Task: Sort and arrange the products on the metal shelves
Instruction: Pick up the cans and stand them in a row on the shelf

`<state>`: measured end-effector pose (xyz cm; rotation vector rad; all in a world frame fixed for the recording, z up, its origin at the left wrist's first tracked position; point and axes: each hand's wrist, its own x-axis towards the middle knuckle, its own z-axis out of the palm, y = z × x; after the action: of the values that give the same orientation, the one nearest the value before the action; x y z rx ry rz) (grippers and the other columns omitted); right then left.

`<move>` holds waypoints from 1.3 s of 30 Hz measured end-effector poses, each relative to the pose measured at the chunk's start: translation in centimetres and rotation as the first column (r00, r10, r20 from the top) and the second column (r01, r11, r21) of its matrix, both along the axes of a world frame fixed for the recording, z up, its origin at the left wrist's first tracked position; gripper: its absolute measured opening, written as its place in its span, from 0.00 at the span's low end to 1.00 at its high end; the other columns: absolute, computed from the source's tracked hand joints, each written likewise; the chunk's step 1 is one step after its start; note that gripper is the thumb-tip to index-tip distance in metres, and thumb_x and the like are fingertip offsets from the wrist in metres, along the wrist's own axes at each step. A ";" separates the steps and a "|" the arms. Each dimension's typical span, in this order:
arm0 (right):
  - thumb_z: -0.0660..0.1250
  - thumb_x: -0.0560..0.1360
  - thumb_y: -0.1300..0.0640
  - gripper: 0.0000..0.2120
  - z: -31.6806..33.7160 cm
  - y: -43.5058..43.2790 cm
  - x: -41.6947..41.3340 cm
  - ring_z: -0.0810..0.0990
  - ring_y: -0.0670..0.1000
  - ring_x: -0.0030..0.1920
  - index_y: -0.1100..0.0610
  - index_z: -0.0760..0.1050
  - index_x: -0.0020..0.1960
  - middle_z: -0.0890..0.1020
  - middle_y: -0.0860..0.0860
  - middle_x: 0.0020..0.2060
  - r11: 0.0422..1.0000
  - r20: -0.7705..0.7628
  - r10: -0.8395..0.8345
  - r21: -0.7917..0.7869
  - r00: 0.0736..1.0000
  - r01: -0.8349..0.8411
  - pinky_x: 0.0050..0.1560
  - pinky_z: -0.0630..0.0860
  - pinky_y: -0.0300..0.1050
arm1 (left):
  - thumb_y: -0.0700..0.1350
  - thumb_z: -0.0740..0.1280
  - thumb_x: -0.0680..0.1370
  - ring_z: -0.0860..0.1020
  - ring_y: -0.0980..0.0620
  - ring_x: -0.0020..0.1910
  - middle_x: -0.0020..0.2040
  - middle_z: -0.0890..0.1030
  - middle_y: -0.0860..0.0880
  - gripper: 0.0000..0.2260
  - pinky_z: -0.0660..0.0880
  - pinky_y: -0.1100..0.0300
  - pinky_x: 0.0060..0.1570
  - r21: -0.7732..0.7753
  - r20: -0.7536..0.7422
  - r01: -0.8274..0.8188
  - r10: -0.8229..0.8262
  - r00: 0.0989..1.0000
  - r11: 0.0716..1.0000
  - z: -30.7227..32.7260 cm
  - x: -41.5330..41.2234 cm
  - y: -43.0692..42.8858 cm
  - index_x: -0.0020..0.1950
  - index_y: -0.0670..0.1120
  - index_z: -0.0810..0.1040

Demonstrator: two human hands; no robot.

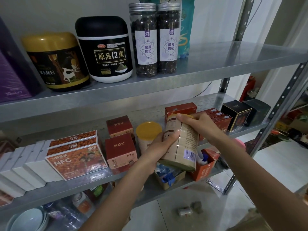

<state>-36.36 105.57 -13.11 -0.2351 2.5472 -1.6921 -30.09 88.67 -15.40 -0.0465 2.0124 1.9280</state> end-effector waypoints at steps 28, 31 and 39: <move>0.74 0.66 0.38 0.14 -0.3 -1.3 0.3 0.83 0.43 0.33 0.48 0.81 0.34 0.84 0.42 0.32 0.959 -0.071 -0.222 -0.195 0.973 0.205 0.28 0.76 0.32 | 0.72 0.62 0.63 0.81 0.65 0.42 0.49 0.82 0.58 0.30 0.75 0.71 0.36 -0.025 -0.104 0.008 -0.010 0.995 1.000 -1.0 -1.2 -0.3 0.59 0.57 0.74; 0.72 0.70 0.39 0.13 -0.1 -1.1 -0.1 0.84 0.45 0.35 0.49 0.81 0.40 0.85 0.45 0.35 0.973 -0.004 -0.194 -0.132 0.981 0.191 0.29 0.77 0.35 | 0.70 0.63 0.66 0.83 0.59 0.46 0.48 0.85 0.55 0.26 0.78 0.64 0.41 0.092 -0.005 0.019 -0.018 1.000 0.996 -1.6 -1.6 -0.2 0.56 0.56 0.76; 0.72 0.60 0.35 0.32 -0.7 1.8 -0.2 0.84 0.55 0.52 0.46 0.73 0.60 0.84 0.53 0.53 0.975 0.336 0.102 -0.219 0.936 -0.028 0.45 0.82 0.54 | 0.61 0.64 0.74 0.80 0.46 0.60 0.61 0.81 0.44 0.26 0.76 0.48 0.58 0.528 0.146 0.010 -0.102 0.984 0.849 -4.3 -2.4 -1.5 0.67 0.49 0.74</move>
<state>-36.57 107.36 -13.83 -0.0274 2.0895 -1.7949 -32.46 87.17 -19.69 -0.0121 1.3064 2.2818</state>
